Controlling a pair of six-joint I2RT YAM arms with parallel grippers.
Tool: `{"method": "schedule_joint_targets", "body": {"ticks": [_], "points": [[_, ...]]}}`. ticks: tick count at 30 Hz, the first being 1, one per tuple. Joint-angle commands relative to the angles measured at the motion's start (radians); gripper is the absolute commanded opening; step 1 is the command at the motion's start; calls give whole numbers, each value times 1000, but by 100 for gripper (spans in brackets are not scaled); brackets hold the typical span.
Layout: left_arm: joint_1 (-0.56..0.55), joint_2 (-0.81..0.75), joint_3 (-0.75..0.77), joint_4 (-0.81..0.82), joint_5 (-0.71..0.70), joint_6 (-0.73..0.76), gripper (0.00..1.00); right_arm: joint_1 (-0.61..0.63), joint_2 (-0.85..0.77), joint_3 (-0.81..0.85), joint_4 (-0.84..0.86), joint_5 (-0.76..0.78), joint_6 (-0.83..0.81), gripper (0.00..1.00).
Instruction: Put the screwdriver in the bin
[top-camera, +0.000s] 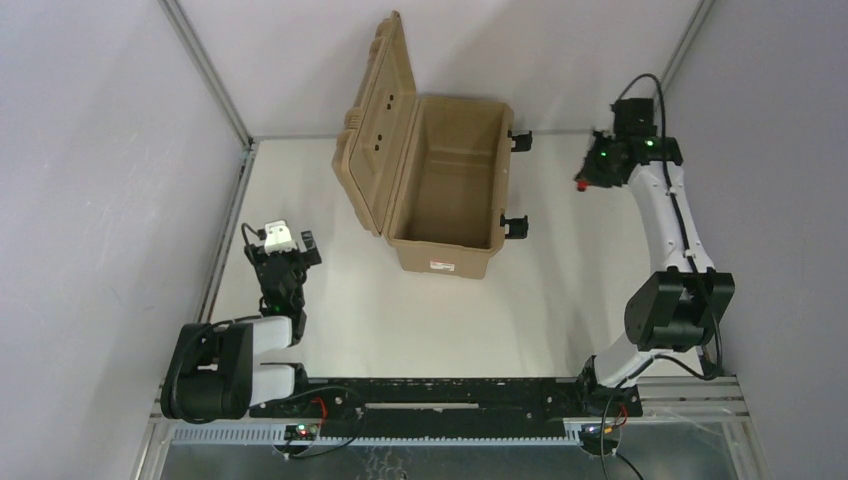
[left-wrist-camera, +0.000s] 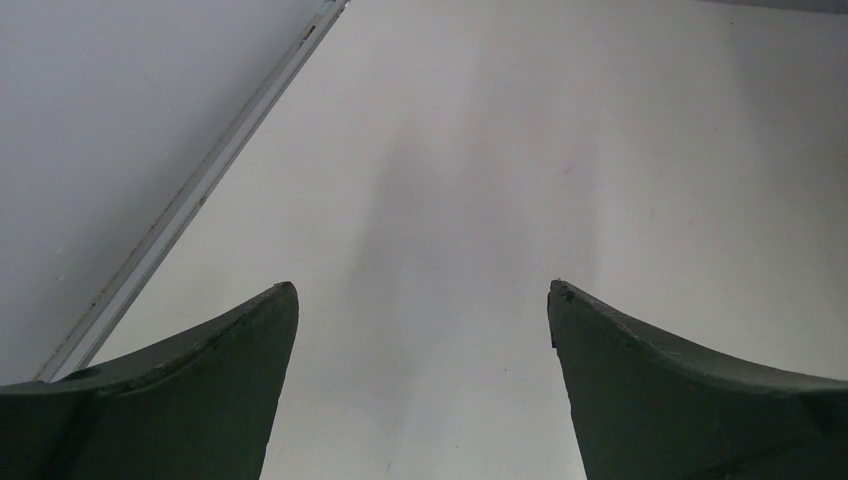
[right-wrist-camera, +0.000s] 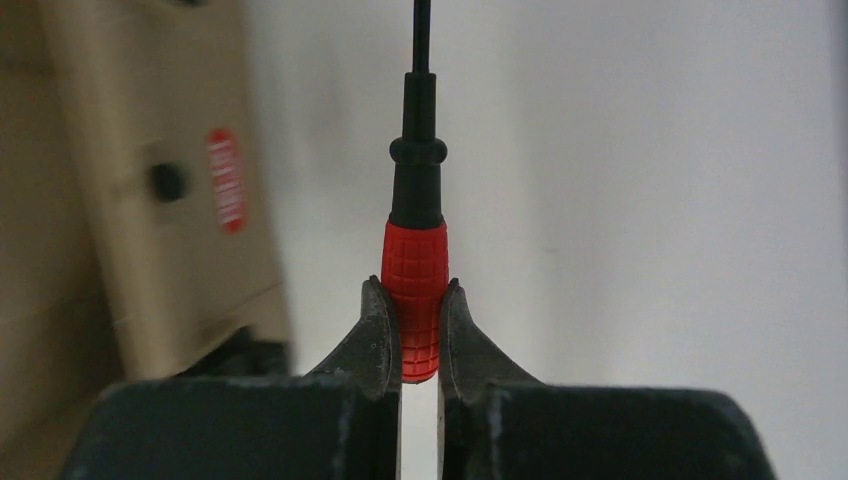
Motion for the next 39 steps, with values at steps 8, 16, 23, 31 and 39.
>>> {"method": "schedule_joint_targets", "body": {"ticks": [8, 16, 23, 31, 39], "points": [[7, -2, 44, 52, 10, 0, 100, 414, 159, 296, 41, -167, 242, 0], [7, -3, 45, 52, 10, 0, 100, 557, 487, 656, -49, 25, 276, 2], [7, -2, 44, 52, 10, -1, 100, 604, 675, 702, -39, 220, 311, 14], [7, -3, 44, 52, 10, -1, 100, 626, 821, 679, -21, 248, 310, 24], [7, -3, 44, 52, 10, -1, 100, 629, 730, 687, -52, 246, 274, 63]]}}
